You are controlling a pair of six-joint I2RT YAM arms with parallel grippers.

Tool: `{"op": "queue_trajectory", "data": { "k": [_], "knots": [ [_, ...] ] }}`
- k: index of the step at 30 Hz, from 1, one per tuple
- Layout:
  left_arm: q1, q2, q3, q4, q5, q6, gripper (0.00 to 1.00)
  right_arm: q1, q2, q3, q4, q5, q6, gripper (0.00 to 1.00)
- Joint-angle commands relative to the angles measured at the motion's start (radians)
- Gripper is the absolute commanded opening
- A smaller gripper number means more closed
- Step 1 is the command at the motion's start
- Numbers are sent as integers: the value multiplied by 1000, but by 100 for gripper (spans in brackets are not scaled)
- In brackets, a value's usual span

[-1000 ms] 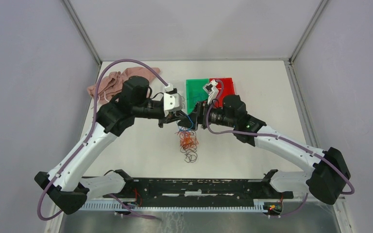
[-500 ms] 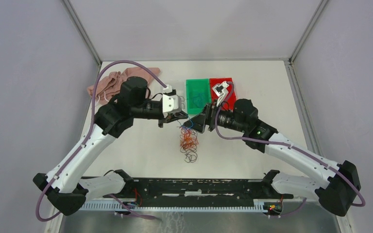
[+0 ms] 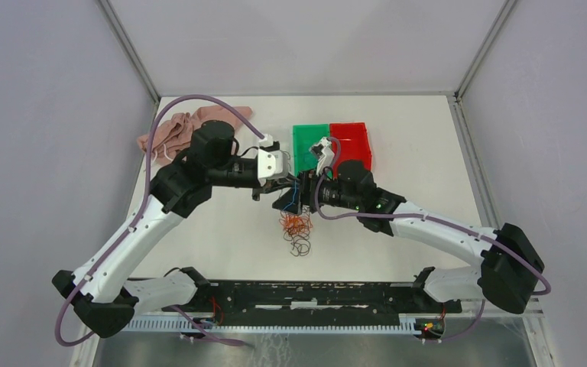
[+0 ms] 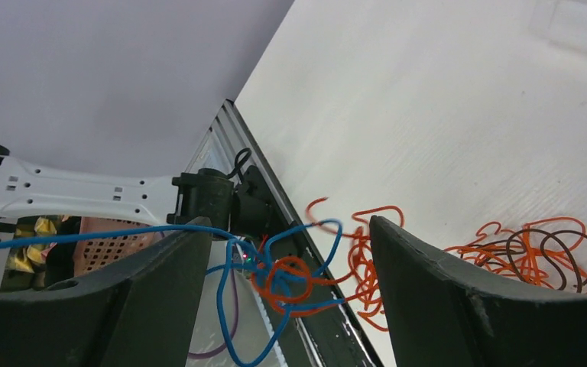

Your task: Untangle the cables

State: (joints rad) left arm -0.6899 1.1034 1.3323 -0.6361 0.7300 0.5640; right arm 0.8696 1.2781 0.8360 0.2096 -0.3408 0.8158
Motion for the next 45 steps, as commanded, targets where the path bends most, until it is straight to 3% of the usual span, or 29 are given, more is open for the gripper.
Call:
{"op": "queue_trajectory", "data": {
  "k": [1,11,28,45],
  "knots": [
    [-21,5,91,71,15,-79,3,6,44,51,59,85,1,81],
    [-33,45,313,135,49,-238,3,6,131,-67,121,159,23,79],
    [-33,58,476,244,-59,-206,3,6,196,-244,179,256,5,72],
    [-33,93,679,469,-303,-94,3,6,306,-345,233,387,14,35]
  ]
}}
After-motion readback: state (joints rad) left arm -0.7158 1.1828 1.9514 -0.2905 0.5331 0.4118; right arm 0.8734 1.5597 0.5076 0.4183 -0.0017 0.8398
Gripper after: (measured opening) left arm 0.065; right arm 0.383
